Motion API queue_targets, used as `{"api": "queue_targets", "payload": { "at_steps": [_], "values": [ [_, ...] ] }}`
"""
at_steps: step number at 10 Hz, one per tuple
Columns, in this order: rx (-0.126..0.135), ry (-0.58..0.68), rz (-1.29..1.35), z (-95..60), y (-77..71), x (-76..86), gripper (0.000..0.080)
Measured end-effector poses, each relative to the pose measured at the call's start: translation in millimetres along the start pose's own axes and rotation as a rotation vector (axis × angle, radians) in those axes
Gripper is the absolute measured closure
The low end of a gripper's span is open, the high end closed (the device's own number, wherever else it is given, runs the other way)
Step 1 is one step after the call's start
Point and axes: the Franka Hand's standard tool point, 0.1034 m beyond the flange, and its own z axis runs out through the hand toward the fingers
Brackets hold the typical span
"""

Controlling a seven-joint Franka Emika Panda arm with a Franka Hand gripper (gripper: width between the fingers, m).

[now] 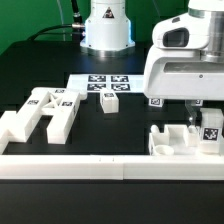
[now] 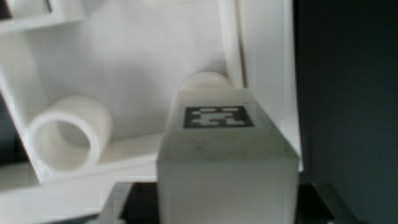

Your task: Assemble chair

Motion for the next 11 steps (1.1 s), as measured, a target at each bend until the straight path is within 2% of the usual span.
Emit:
{"api": "queue_targets", "payload": {
  "at_steps": [4,11],
  "values": [
    [0.0,0.003,0.344,1.0,0.8,0.6,0.0509],
    [-0.001,-0.006,0.787,1.4,4.7,0.8,0.0509]
  ]
}}
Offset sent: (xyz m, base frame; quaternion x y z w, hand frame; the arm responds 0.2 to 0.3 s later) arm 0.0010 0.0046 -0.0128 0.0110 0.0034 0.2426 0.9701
